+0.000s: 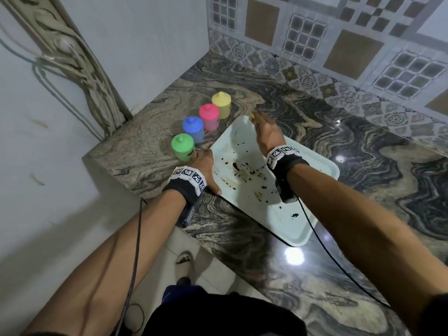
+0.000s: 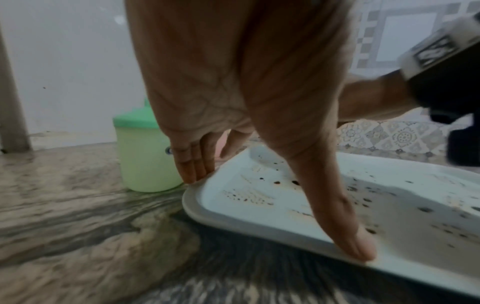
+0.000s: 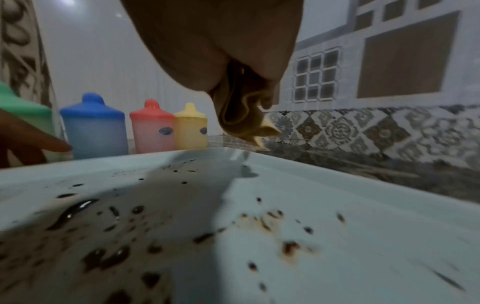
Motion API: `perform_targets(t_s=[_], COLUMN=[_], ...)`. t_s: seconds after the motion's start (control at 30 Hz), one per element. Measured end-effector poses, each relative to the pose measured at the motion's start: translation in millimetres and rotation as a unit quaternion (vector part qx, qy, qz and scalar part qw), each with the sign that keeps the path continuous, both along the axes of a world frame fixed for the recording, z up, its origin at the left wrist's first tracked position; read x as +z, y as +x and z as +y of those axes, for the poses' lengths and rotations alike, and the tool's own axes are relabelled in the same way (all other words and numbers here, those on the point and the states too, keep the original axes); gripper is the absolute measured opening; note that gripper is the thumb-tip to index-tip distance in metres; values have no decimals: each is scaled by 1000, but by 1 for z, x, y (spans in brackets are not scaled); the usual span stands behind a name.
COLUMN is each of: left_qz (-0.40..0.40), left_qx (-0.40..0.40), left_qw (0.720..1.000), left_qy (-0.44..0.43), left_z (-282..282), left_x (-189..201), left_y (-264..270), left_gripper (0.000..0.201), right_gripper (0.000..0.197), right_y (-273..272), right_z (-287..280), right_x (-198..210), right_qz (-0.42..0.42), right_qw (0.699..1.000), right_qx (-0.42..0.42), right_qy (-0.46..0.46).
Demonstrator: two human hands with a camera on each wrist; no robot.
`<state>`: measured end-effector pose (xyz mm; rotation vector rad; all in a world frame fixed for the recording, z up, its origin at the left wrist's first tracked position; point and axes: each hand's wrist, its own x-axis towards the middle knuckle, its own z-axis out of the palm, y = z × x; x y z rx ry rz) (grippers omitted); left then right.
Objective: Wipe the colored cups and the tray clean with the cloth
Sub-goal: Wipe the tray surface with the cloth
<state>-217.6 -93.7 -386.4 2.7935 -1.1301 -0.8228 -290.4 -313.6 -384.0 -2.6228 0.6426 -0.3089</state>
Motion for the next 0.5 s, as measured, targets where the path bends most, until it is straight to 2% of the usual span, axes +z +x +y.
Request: perform_targets(t_s=[0.07,0.13,0.17,0.23,0.3,0.43,0.5], left_qz=[12,30,35,39,50,82,77], left_qx=[-5,-12,-21,-38,-49,-57,-72], left_qw=[1000,999,999,998,997,994,994], left_qy=[12,15,13,-7,-20,-37,-16], left_z=[-1,-1,-1,1,5,6,3], left_x=[3,0,-2,-8,-3,4,7], left_y=[4,11,14,17,16,13,14], left_gripper=[149,152,158,162,156,154,158], right_gripper=[50,55,53,55,57,59,58], right_y=[16,25,27,34,42,52,51], right_z=[4,15,20,25,27,36,36], right_x=[-6,-20,-26,-28,-27,-34,-43], right_qz=[63,180,210,194,162,269,284], right_qw=[996,977,972,979,987,962,958], right_qx=[47,96,95,48,-18,-13,-6], right_qy=[-45,-55,-54,-39,-11,35,34])
